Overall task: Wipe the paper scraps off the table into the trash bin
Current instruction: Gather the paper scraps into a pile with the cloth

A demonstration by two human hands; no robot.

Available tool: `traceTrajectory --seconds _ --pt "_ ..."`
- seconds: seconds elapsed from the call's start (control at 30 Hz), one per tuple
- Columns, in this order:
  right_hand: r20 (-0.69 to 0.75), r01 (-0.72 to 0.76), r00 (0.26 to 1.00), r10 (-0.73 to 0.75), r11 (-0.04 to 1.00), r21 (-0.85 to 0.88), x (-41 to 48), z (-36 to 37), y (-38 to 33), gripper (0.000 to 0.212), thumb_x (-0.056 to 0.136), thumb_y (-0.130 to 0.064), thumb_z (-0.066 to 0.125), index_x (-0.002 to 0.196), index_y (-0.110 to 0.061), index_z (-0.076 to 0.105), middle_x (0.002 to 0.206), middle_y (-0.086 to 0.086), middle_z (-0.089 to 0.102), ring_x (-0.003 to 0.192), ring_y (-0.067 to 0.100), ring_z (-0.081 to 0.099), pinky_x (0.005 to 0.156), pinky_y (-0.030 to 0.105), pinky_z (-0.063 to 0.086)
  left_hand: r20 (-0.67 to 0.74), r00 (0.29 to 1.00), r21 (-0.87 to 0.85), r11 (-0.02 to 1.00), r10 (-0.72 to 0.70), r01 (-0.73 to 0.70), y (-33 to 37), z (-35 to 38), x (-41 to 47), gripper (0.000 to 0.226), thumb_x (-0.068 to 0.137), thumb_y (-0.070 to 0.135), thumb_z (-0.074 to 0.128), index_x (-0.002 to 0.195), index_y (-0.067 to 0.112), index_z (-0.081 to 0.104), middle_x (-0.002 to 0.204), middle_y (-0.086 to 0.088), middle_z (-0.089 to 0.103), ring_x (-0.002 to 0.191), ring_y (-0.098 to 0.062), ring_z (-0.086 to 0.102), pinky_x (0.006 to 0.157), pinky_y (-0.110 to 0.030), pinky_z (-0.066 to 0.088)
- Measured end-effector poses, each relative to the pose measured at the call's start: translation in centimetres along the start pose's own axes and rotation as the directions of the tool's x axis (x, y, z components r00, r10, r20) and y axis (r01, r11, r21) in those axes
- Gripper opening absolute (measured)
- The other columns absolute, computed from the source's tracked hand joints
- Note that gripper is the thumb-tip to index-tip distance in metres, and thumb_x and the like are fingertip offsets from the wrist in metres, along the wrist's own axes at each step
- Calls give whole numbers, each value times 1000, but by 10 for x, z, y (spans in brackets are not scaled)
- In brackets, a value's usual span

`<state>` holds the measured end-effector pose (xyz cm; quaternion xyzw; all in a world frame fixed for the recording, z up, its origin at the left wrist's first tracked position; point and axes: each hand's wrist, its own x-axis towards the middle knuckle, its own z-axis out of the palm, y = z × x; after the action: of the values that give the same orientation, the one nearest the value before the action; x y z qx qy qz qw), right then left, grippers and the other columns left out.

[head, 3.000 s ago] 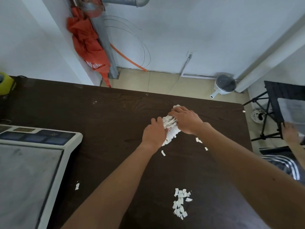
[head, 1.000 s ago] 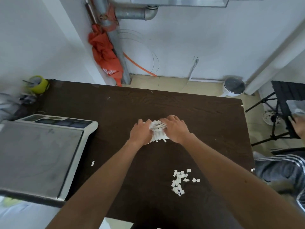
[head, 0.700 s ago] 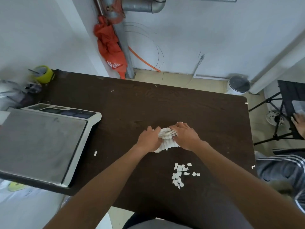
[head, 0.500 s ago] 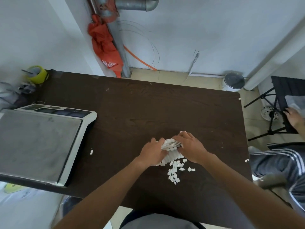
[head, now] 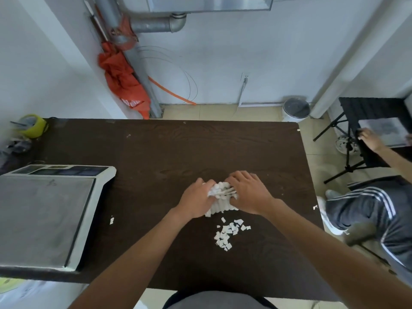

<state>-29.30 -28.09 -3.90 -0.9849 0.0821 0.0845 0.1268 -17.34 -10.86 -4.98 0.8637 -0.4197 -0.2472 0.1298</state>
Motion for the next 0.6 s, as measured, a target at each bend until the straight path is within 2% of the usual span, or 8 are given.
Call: traceTrajectory --seconds 0.07,0.13,0.27,0.37,0.53,0.6 --pt "26 26 999 -26 1000 -14 7 -4 0 67 81 -47 61 141 -27 40 143 -4 45 136 19 36 114 41 26 -39 999 30 999 32 -31 2 -7 5 36 96 34 61 130 29 50 117 -5 50 105 -26 56 88 -38 50" --pt "72 30 997 -29 999 -10 11 -7 1 73 80 -47 62 145 -27 36 141 -4 47 134 19 40 115 40 25 -68 995 54 996 69 -66 4 -10 7 41 96 31 63 134 30 49 122 -4 49 111 -24 52 91 -38 49" --pt "77 2 997 1 999 -47 10 -4 13 62 86 -40 58 144 -31 36 127 -4 55 121 19 53 110 37 30 -90 992 3 996 84 -84 12 -10 16 42 96 30 65 135 30 51 123 -2 49 112 -22 52 93 -40 51" --pt "126 -45 991 55 996 -78 1 3 24 59 90 -38 54 146 -34 35 125 -2 55 120 20 53 110 37 31 1 997 -44 996 76 -76 20 -2 21 42 97 30 63 137 30 51 123 -2 51 110 -21 56 93 -38 51" --pt "178 -136 975 133 991 2 -24 27 21 53 90 -42 52 141 -34 42 116 -1 58 111 21 56 104 38 36 194 980 -116 993 55 -33 26 12 22 37 97 30 60 134 31 54 117 1 54 102 -20 61 82 -31 45" --pt "183 -147 973 140 989 27 -33 36 17 51 89 -44 52 139 -33 44 112 -2 58 107 20 57 100 37 38 286 956 -134 991 60 -22 23 10 21 36 95 31 61 131 33 56 113 3 54 100 -19 60 84 -34 47"
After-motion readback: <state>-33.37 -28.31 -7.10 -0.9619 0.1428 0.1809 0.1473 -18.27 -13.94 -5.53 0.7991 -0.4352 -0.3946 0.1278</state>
